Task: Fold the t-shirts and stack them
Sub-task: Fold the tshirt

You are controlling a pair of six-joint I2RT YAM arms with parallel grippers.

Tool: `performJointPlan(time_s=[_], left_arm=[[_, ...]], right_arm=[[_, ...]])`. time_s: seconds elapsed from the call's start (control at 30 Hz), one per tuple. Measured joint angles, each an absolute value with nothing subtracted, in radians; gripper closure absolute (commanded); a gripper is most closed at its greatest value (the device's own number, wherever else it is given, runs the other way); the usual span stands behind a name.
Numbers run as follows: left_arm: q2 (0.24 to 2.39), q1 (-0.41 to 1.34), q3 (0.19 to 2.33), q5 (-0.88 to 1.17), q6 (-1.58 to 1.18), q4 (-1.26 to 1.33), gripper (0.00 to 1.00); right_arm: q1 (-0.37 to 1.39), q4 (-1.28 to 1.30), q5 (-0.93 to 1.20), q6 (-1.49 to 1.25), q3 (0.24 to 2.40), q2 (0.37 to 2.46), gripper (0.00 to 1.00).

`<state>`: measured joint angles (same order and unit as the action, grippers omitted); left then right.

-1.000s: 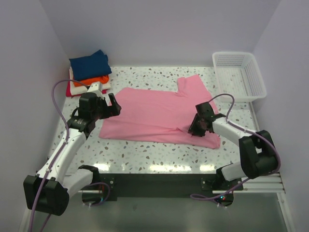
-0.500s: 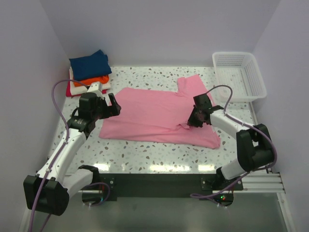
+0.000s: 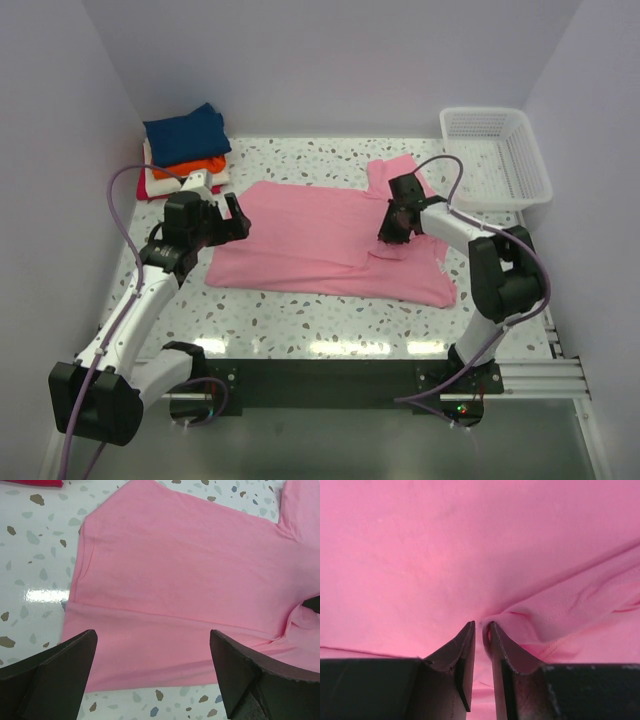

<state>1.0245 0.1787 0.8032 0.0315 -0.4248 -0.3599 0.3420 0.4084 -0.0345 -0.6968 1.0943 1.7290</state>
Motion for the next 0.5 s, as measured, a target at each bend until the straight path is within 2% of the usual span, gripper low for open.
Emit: performJointPlan(time_s=[0.1,0.23,0.3,0.5], left_arm=[[1.027,0.179,0.803,0.032,-0.425,-0.36,0.0],[1.032,0.179,0.803,0.032,-0.424,-0.36,0.0],[1.033,0.179,0.803,0.031,-0.424,-0.36,0.0],[1.034,0.179,0.803,0.032,-0.423,-0.36,0.0]], right_arm=[[0.342,0.417,-0.032,-0.675,1.146,1.77,0.71],[0.342,0.434,-0.035,-0.643,1.196,1.797,0.56],[0.342,0.45,-0.036,-0.624,1.217,1.797,0.52],[0.342,0.503,-0.092,-0.573,1.271,1.773,0.5]])
